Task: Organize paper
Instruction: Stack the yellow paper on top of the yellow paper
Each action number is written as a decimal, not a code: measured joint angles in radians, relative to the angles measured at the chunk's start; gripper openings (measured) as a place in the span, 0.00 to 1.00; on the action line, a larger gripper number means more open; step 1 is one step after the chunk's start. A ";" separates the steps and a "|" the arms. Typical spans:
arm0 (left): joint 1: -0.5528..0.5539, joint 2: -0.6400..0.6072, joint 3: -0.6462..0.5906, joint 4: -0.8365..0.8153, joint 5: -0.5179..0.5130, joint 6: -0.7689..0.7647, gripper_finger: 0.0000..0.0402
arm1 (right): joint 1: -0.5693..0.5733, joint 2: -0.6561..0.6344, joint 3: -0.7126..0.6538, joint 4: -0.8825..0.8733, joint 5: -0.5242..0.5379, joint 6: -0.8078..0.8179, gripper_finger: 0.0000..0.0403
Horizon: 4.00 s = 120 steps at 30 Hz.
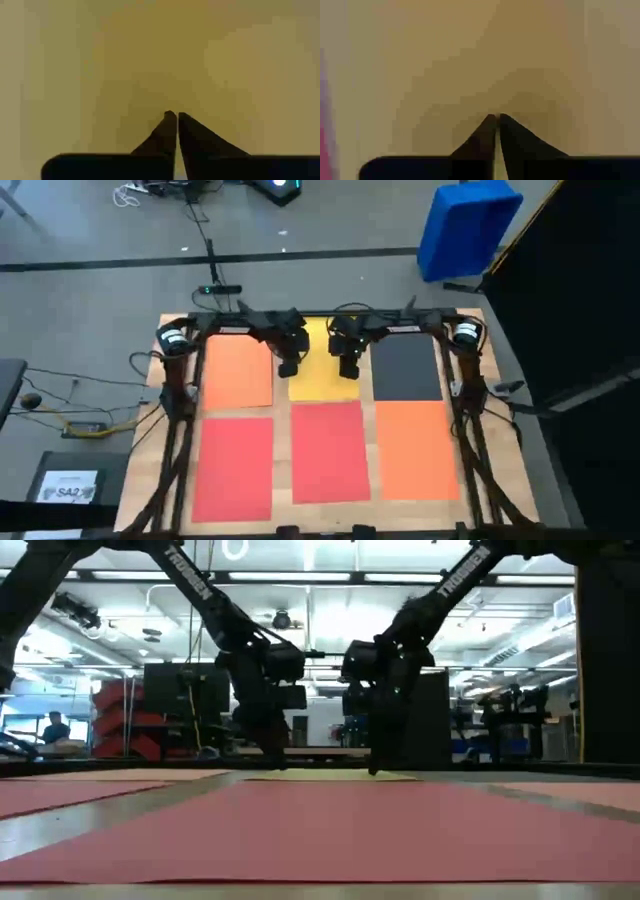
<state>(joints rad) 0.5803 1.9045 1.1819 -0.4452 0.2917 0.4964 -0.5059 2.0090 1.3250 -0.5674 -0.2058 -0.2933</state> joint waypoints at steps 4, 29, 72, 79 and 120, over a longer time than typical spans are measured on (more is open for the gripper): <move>0.028 0.000 -0.008 0.009 0.000 -0.003 0.00 | -0.033 0.000 -0.003 0.018 0.001 0.009 0.00; 0.089 -0.082 0.016 -0.117 -0.040 -0.011 0.00 | -0.025 -0.010 -0.003 0.028 0.002 0.067 0.00; -0.037 -0.124 -0.189 -0.044 -0.012 -0.176 0.00 | 0.043 -0.313 -0.487 0.295 0.078 0.317 0.00; -0.057 -0.122 -0.190 -0.013 -0.009 -0.188 0.00 | 0.053 -0.309 -0.489 0.341 0.065 0.320 0.00; -0.048 -0.121 -0.150 -0.056 -0.068 -0.212 0.00 | 0.061 -0.313 -0.488 0.385 0.054 0.337 0.00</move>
<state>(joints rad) 0.5327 1.7831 1.0316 -0.5013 0.2240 0.2844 -0.4450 1.6963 0.8371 -0.1819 -0.1513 0.0433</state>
